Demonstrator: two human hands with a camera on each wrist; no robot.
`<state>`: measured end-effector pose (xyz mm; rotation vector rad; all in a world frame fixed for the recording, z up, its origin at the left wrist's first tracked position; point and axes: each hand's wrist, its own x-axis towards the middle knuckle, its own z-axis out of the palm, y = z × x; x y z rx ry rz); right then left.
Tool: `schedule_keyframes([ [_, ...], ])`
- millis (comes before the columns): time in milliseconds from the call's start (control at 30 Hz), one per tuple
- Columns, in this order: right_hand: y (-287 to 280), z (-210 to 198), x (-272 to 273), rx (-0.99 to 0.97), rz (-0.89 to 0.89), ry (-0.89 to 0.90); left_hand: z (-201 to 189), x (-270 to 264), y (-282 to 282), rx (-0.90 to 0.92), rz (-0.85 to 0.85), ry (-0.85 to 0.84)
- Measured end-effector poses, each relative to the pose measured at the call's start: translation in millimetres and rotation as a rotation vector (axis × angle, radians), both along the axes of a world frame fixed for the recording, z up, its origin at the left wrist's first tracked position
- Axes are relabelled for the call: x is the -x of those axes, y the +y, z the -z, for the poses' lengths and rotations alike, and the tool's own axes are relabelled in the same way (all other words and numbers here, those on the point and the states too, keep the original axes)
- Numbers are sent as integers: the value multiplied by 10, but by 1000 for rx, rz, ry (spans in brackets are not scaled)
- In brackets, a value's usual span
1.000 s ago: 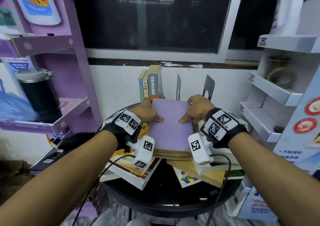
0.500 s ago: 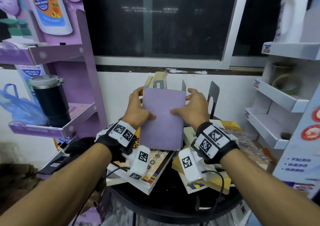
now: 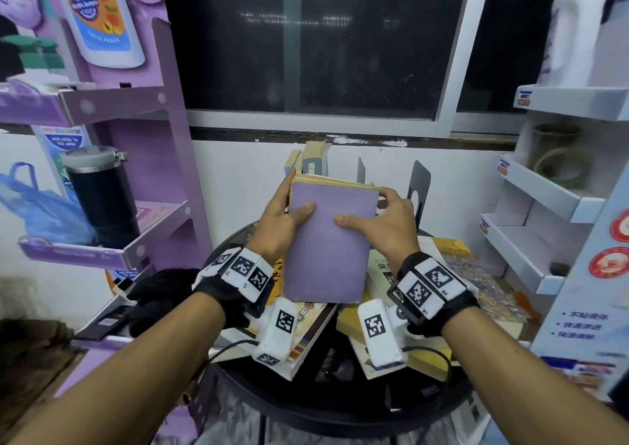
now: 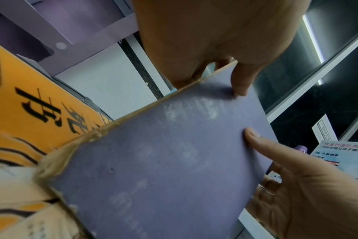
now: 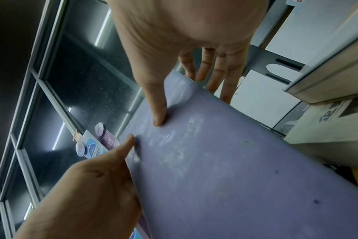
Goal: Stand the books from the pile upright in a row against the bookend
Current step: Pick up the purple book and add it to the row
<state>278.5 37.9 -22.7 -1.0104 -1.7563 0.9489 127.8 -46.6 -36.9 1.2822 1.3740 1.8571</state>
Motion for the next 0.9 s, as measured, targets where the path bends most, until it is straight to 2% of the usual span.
schedule_keyframes([
  [167, 1, -7, -20, 66, -93, 98, 9, 3, 18, 7, -45, 1],
  [333, -41, -32, -34, 71, -195, 105, 4, 12, 4, -5, -10, -34],
  [600, -130, -296, -65, -40, -322, -116, -81, 74, -57, 1, -62, -45],
  [900, -208, -407, -25, -151, -362, -279, -149, 153, -119, -7, -35, -41],
])
